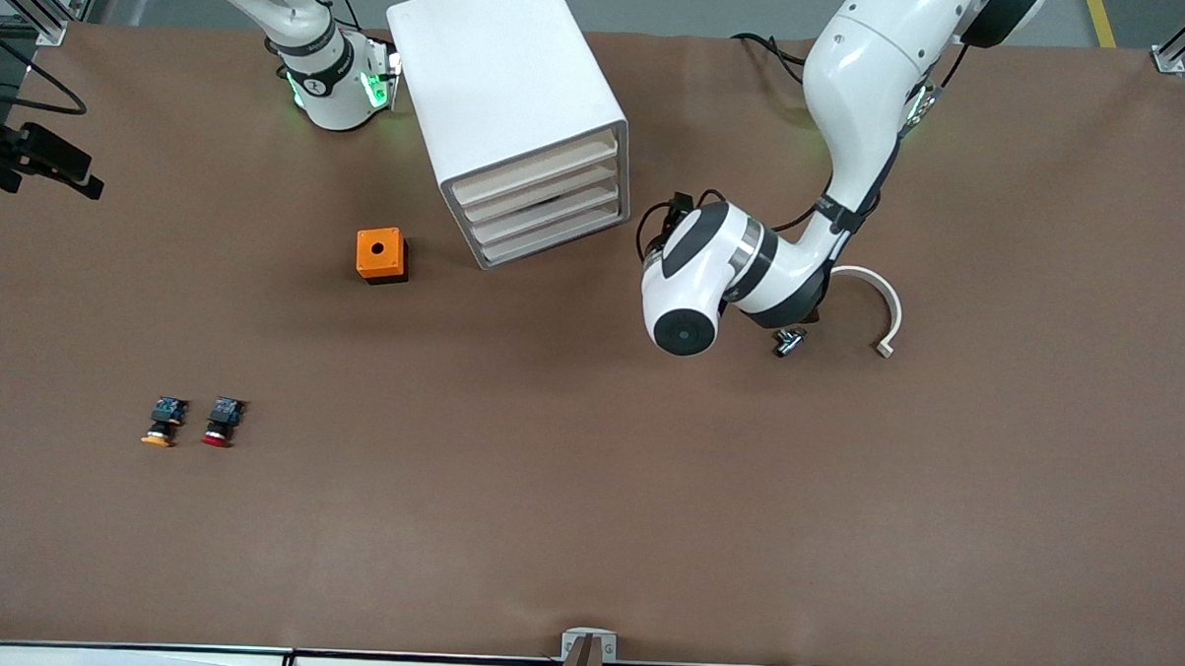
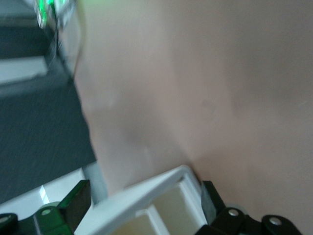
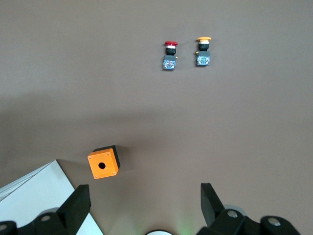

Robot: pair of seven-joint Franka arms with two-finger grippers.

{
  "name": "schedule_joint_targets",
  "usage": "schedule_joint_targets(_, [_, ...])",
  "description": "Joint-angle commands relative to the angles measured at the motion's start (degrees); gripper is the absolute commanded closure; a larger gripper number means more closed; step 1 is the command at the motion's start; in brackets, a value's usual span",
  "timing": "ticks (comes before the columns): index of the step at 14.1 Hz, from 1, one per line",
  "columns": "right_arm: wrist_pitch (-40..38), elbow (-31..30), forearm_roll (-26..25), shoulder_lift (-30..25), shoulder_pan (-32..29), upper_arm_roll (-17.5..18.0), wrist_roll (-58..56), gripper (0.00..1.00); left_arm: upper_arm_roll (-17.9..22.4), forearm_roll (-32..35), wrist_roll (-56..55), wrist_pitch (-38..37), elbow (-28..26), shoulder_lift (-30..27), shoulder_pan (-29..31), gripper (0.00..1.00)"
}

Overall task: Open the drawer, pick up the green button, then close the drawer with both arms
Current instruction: 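Pull the drawer out of the cabinet with the left gripper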

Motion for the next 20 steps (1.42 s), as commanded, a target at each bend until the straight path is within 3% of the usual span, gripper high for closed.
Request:
schedule_joint_targets(1, [-0.1,1.6,-0.2,4.4,-0.7,0.3,-0.4,0.0,0.7,-8.6,-5.8,-0.1,1.6,4.2,0.0,0.03])
schedule_joint_targets(4, [-0.2,4.3,-0.4,11.8,-1.5,0.3,-0.3,0.0,0.7,-14.9,-16.3,3.1,1.6,7.0,-0.3,0.1])
schedule_joint_targets(7, [-0.3,5.9,-2.2,15.7,-2.2,0.3,-0.6,0.0,0.7,-20.9,-20.3,3.9,1.7,9.4,-0.3,0.15])
schedule_joint_targets(10, [-0.3,7.2,-4.4,16.4,-2.1,0.3,-0.3,0.0,0.7,-24.2,-20.6,3.9,1.6,10.8,-1.1,0.2])
schedule_joint_targets(14, [0.1,6.6,-2.1,16.4,-2.6,0.4,0.3,0.0,0.7,-27.9,-23.0,5.1,1.7,11.7,-2.5,0.27])
schedule_joint_targets(15, [0.5,6.6,0.2,16.4,-2.8,0.3,0.5,0.0,0.7,-28.2,-23.3,5.3,1.7,11.7,-3.1,0.38])
schedule_joint_targets(18, [4.5,2.9,2.1,16.2,-2.8,0.3,6.4,0.0,0.7,-28.3,-23.2,6.1,1.7,12.0,-3.7,0.53])
schedule_joint_targets(20, [6.7,1.6,2.2,16.0,-2.4,0.5,9.8,0.0,0.5,-28.2,-23.1,6.1,1.7,12.0,-4.4,0.76])
